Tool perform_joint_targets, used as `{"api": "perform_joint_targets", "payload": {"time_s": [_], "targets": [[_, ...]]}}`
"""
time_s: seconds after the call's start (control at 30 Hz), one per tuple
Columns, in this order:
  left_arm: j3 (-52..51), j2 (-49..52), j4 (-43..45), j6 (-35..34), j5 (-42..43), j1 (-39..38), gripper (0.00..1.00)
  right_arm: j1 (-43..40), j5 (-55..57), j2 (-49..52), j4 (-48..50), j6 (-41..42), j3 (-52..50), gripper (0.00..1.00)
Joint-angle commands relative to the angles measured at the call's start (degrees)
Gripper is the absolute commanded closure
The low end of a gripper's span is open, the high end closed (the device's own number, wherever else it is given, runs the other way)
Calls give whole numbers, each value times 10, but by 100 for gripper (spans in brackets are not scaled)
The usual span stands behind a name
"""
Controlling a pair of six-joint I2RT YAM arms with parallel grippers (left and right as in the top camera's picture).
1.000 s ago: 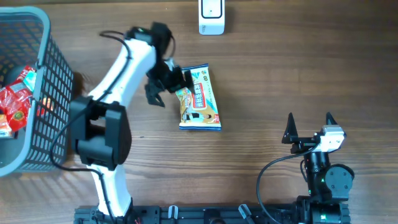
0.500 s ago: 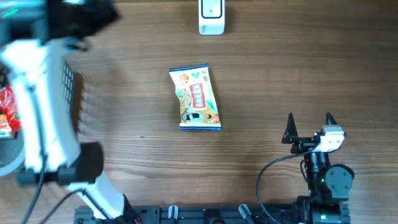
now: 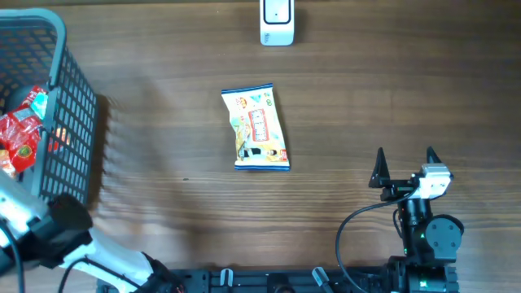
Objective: Scan the item barcode
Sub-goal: 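Reach the left gripper into the basket and grasp the red bag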
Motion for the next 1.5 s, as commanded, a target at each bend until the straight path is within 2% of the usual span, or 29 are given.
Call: {"api": "perform_joint_targets", "payload": {"time_s": [0.0, 0.17, 0.3, 0.47, 0.67, 0.97, 1.47], "targets": [[-55, 59, 17, -10, 1, 43, 0, -2, -5, -4, 2, -6, -2, 0], [-106, 113, 46, -6, 3, 50, 0, -2, -5, -4, 2, -6, -2, 0], [-139, 153, 82, 53, 49, 49, 0, -2, -5, -4, 2, -6, -2, 0], [-181, 189, 120, 54, 49, 50, 0, -2, -5, -4, 2, -6, -2, 0], [-219, 219, 161, 101, 48, 50, 0, -2, -5, -4, 2, -6, -2, 0], [-221, 229, 186, 100, 5, 64, 0, -2, -5, -4, 2, -6, -2, 0], [-221, 269, 177, 101, 31, 70, 0, -2, -5, -4, 2, -6, -2, 0]]}}
